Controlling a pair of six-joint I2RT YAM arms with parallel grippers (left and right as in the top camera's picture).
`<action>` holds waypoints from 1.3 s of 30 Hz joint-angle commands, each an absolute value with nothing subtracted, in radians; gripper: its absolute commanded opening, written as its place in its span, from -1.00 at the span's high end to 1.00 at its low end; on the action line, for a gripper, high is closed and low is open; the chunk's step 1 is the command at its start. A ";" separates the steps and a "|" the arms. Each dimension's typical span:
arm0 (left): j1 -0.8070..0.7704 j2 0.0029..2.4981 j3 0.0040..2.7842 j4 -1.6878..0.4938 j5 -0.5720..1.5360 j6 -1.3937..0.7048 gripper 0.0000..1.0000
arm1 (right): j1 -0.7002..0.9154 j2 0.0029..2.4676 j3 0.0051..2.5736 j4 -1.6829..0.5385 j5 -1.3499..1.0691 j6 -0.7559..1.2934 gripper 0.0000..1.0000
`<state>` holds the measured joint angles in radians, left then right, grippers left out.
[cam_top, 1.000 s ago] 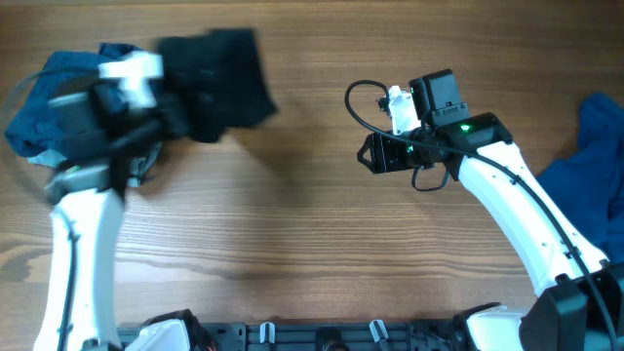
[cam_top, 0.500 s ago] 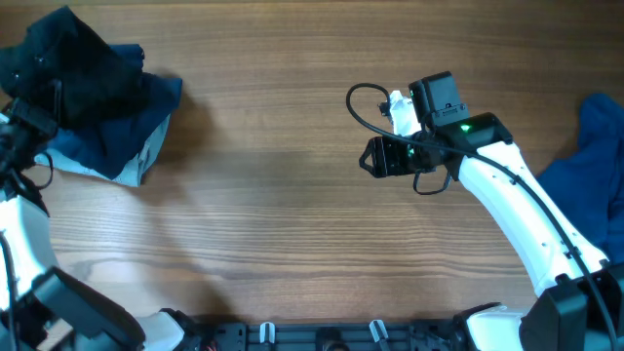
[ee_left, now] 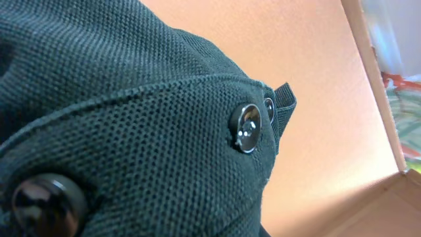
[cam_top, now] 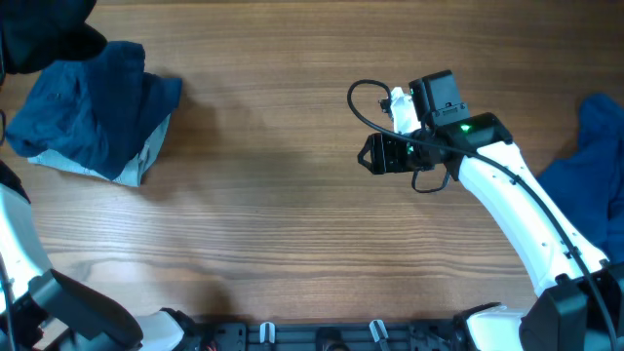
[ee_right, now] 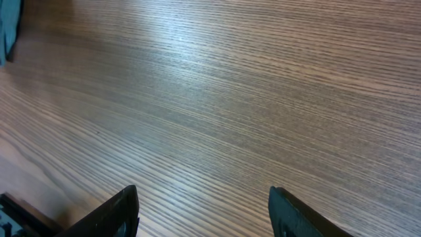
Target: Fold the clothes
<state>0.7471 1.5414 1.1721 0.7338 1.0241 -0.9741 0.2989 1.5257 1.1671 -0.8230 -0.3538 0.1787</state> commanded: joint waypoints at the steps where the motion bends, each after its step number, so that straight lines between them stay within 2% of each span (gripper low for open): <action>1: 0.702 1.612 1.203 0.744 0.939 -0.852 0.92 | 0.300 1.531 1.169 -0.833 -0.341 0.211 -0.27; 4: 0.676 1.723 1.210 0.744 0.873 -0.840 0.92 | 0.300 1.531 1.169 -0.837 -0.393 0.216 -0.26; 7: 0.679 1.799 1.220 0.744 0.907 -0.840 0.92 | 0.300 1.531 1.169 -0.867 -0.408 0.216 -0.25; 13: 0.727 1.805 1.219 0.687 1.293 -0.891 0.92 | 0.300 1.531 1.169 -0.860 -0.408 0.216 -0.24; 17: 0.823 1.800 1.219 0.656 1.444 -1.008 0.92 | 0.300 1.531 1.169 -0.818 -0.408 0.216 -0.25; 20: 0.897 1.800 1.210 0.602 1.536 -1.005 0.92 | 0.300 1.531 1.168 -0.803 -0.408 0.208 -0.25; 27: 0.961 1.801 1.093 0.423 1.473 -0.871 0.92 | 0.300 1.531 1.169 -0.786 -0.409 0.212 -0.25; 32: 0.957 1.801 1.032 -0.060 1.216 -0.551 0.91 | 0.300 1.531 1.169 -0.796 -0.413 0.212 -0.25; 35: 0.951 1.799 1.032 -0.239 1.069 -0.401 0.47 | 0.300 1.531 1.169 -0.798 -0.413 0.210 -0.25; 36: 0.947 1.797 1.032 -0.257 1.052 -0.399 0.10 | 0.300 1.531 1.169 -0.797 -0.413 0.210 -0.25; 37: 0.945 1.791 1.032 -0.281 1.035 -0.399 -0.17 | 0.300 1.531 1.169 -0.795 -0.413 0.210 -0.25; 39: 0.944 1.763 1.032 -0.355 0.957 -0.395 -0.44 | 0.300 1.531 1.169 -0.795 -0.413 0.209 -0.25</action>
<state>0.9611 1.8072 1.0382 -0.2806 1.1442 -0.4808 0.2989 1.5257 1.1671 -0.7990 -0.3927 0.2081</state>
